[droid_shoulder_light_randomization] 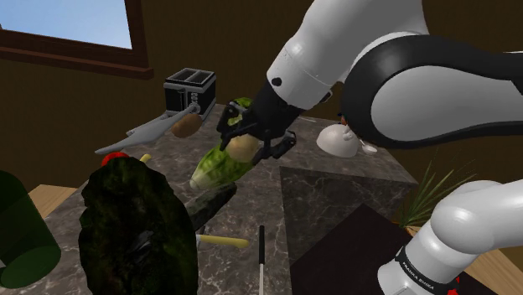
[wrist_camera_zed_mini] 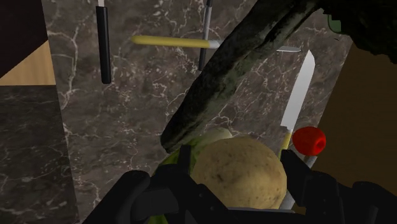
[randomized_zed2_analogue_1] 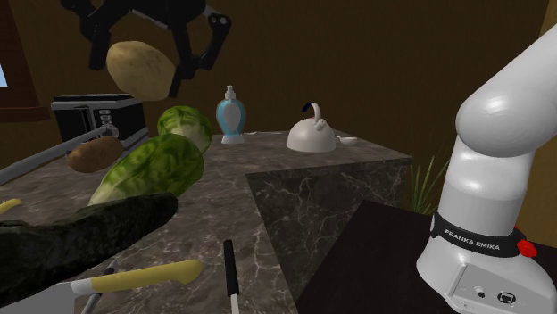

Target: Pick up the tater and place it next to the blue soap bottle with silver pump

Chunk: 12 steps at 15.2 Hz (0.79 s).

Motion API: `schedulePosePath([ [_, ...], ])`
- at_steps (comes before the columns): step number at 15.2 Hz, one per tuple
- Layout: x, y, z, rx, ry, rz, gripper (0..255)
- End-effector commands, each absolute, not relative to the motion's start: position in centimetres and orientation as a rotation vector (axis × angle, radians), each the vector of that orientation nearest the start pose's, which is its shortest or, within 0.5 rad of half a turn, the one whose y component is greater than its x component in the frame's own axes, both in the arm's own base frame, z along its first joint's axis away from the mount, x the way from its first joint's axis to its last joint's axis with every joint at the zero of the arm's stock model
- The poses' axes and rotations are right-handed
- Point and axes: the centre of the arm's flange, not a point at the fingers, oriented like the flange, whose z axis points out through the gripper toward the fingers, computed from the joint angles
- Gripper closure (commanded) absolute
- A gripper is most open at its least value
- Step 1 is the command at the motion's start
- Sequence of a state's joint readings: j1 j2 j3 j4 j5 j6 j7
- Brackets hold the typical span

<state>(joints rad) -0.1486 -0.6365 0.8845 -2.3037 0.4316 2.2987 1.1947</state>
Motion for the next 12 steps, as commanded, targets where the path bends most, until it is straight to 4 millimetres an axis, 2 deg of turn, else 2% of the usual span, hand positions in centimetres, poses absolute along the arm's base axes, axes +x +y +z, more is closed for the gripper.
schedulePosePath([
  [1,30.4,36.1,54.4,-2.632,0.923,-0.502,255],
  [12,30.4,36.1,60.2,-2.632,0.923,-0.502,255],
])
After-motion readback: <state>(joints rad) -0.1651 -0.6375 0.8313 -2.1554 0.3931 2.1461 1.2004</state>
